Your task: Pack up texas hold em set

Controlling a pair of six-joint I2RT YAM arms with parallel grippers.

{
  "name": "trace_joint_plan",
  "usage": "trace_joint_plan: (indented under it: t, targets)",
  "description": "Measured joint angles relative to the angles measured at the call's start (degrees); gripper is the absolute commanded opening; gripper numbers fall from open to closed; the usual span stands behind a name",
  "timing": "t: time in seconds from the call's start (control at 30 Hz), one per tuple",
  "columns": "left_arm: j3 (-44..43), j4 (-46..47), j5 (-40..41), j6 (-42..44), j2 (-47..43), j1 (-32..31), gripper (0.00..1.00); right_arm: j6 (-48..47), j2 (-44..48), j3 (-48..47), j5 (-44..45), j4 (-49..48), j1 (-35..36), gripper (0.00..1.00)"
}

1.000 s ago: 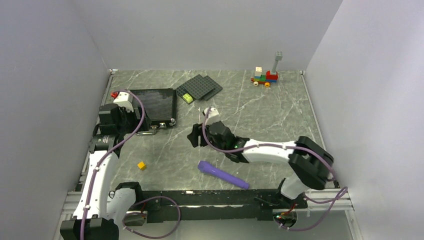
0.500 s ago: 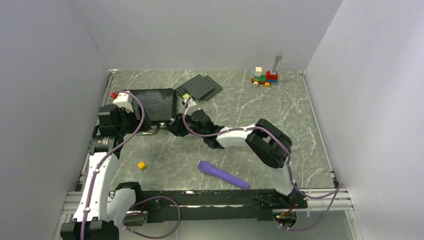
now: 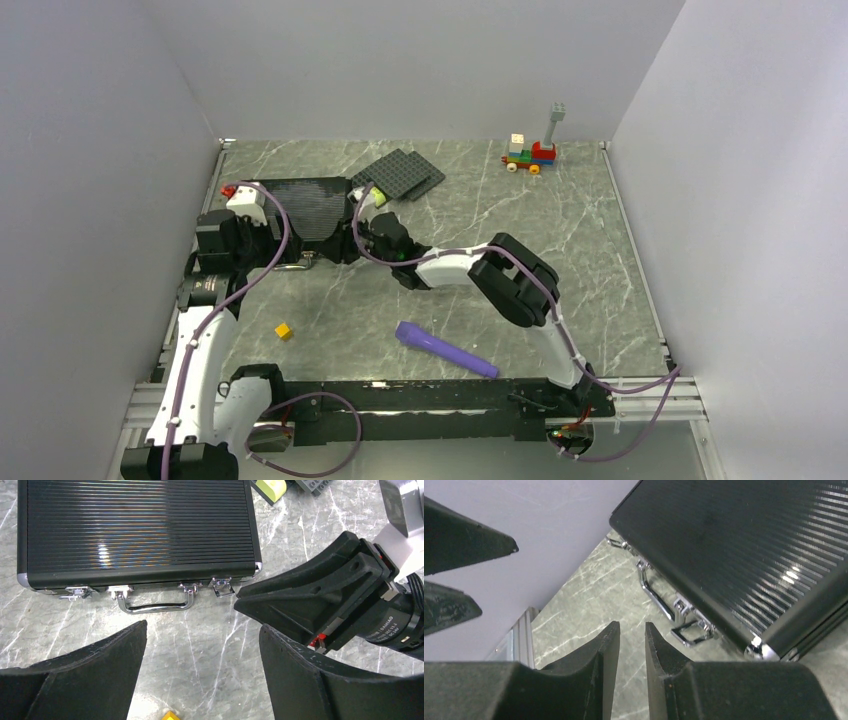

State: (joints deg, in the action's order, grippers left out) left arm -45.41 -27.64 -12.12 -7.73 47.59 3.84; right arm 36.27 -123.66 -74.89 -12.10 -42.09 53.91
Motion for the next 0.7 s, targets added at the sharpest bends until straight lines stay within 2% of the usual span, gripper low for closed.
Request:
trace_joint_plan:
  t: [0.2,0.7]
  targets:
    - [0.09,-0.02,-0.02,0.0,0.0,0.0,0.86,-1.36,-2.03,-3.19,0.31,1.81,0.0,0.29]
    - [0.09,-0.02,-0.02,0.0,0.0,0.0,0.86,-1.14,-7.56,-3.89,1.53,3.28,-0.17,0.27]
